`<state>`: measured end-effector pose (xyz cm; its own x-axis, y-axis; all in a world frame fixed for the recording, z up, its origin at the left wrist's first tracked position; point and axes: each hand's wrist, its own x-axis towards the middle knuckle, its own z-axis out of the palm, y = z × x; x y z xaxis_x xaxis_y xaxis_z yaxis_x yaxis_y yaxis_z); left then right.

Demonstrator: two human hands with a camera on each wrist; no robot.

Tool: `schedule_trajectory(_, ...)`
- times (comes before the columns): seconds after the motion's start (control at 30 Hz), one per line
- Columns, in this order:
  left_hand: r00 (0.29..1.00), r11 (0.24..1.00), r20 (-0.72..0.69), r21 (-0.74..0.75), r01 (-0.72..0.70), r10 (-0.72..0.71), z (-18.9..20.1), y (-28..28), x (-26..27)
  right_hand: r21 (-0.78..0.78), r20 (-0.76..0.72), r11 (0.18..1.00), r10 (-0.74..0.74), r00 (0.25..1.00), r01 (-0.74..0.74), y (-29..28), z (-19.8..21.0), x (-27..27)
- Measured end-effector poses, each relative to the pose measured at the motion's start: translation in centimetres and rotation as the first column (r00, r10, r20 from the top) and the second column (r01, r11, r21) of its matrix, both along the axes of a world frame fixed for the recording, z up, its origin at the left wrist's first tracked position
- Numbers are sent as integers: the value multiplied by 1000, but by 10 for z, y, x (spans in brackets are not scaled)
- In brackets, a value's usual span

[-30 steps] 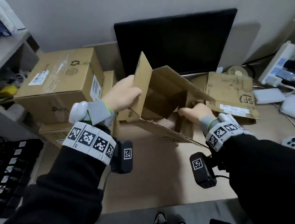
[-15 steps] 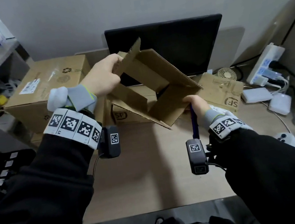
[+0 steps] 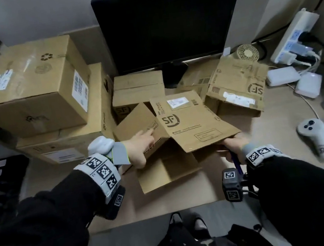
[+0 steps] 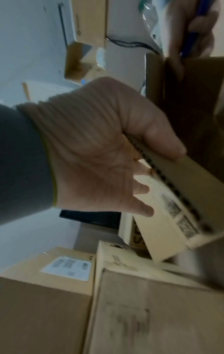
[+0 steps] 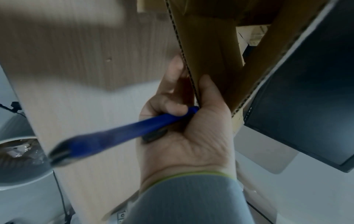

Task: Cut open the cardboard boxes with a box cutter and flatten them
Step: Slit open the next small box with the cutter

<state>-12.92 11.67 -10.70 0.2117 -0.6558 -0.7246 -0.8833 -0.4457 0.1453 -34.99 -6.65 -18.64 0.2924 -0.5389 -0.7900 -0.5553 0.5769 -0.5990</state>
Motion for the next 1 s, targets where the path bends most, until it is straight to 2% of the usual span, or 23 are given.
schedule_trajectory(0.1, 996, 998, -59, 11, -61, 62, -29, -6, 3, -36, 30, 999, 13, 999, -12, 5, -3, 0)
schedule_trajectory(0.17, 981, 989, -133, -7, -145, 143, -39, -12, -2, -55, 30, 996, 76, 997, -75, 6, -6, 1)
schedule_trajectory(0.3, 934, 925, -174, -166, -341, 313, -62, -30, -10, -46, 34, 983, 178, 984, -176, 6, -18, 1)
schedule_trajectory(0.4, 912, 894, -87, -178, -411, 402, -86, -31, -12, -27, -40, 962, 272, 961, -273, 5, -31, -10)
schedule_trajectory(0.47, 917, 905, 16, -169, -390, 398, -97, -29, -16, -18, -89, 953, 299, 950, -302, -1, -39, -23)
schedule_trajectory(0.53, 919, 916, 63, -133, -379, 389, -110, -28, -22, 26, -122, 956, 293, 948, -292, -9, -42, -42)
schedule_trajectory(0.6, 921, 922, 81, -108, -372, 381, -123, -26, -29, 40, -269, 949, 311, 912, -312, -22, -43, -62)
schedule_trajectory(0.63, 923, 923, 89, -126, -363, 375, -129, -25, -33, 3, -375, 948, 296, 878, -318, -30, -47, -70)
schedule_trajectory(0.7, 917, 912, 106, -197, -360, 385, -138, -25, -39, -161, -490, 957, 135, 861, -241, -43, -44, -77)
schedule_trajectory(0.77, 911, 903, 116, -230, -363, 396, -141, -27, -39, -316, -401, 946, -68, 914, -68, -50, -39, -69)
schedule_trajectory(0.83, 908, 898, 116, -241, -367, 402, -143, -29, -34, -344, -307, 938, -67, 949, -45, -51, -36, -49)
schedule_trajectory(0.93, 909, 900, 139, -257, -351, 394, -140, -32, -25, -382, -357, 867, 181, 916, -320, -46, -32, -10)
schedule_trajectory(1.0, 880, 873, 165, -298, -386, 446, -137, -32, -17, -368, -482, 776, 312, 819, -512, -38, -29, 8)
